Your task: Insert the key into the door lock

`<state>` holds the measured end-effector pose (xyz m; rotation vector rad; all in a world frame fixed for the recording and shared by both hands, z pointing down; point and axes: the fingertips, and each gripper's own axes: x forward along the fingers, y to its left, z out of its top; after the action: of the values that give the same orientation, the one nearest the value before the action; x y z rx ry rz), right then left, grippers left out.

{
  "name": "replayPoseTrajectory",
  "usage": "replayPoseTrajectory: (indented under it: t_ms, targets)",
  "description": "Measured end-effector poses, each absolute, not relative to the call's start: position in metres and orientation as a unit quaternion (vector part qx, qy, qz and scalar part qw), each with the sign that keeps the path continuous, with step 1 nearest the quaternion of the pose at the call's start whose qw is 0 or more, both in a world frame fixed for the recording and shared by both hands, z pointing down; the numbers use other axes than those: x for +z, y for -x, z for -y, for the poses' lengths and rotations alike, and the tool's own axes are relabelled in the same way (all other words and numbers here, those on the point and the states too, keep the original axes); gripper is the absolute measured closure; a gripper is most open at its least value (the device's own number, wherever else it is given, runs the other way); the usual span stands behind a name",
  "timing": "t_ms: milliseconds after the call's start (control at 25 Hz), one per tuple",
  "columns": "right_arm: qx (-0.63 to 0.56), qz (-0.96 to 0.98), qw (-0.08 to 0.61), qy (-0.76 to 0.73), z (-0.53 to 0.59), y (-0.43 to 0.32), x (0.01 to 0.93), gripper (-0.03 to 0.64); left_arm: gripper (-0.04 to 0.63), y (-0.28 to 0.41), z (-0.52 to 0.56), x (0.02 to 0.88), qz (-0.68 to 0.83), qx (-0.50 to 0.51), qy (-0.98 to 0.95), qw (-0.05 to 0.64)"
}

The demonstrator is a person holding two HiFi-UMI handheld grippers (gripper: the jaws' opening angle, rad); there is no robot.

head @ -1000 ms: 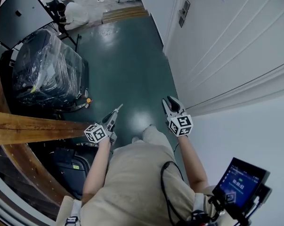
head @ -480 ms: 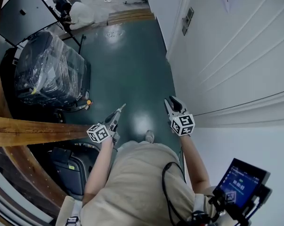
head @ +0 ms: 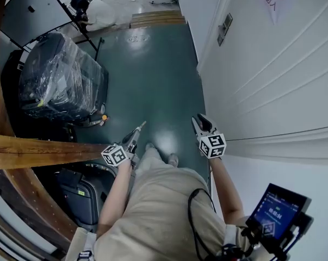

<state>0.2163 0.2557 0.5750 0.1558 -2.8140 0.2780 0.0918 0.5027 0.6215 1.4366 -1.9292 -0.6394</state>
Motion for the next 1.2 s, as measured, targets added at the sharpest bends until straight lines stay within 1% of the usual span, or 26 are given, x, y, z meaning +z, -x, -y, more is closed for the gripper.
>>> replayPoseTrajectory:
  t_ms: [360, 880, 1200]
  targets:
    - [0.102, 0.981, 0.153, -0.07, -0.24, -0.152, 0.578, 0.505, 0.563, -0.02, -0.482, 0.63, 0.725, -0.227, -0.558, 0.335]
    - [0.098, 0.978, 0.147, -0.113, -0.219, -0.056, 0.569, 0.505, 0.563, 0.092, -0.434, 0.625, 0.687, -0.209, -0.611, 0.334]
    - [0.092, 0.977, 0.137, -0.137, -0.21, -0.01, 0.569, 0.505, 0.563, 0.146, -0.423, 0.634, 0.673, -0.207, -0.626, 0.336]
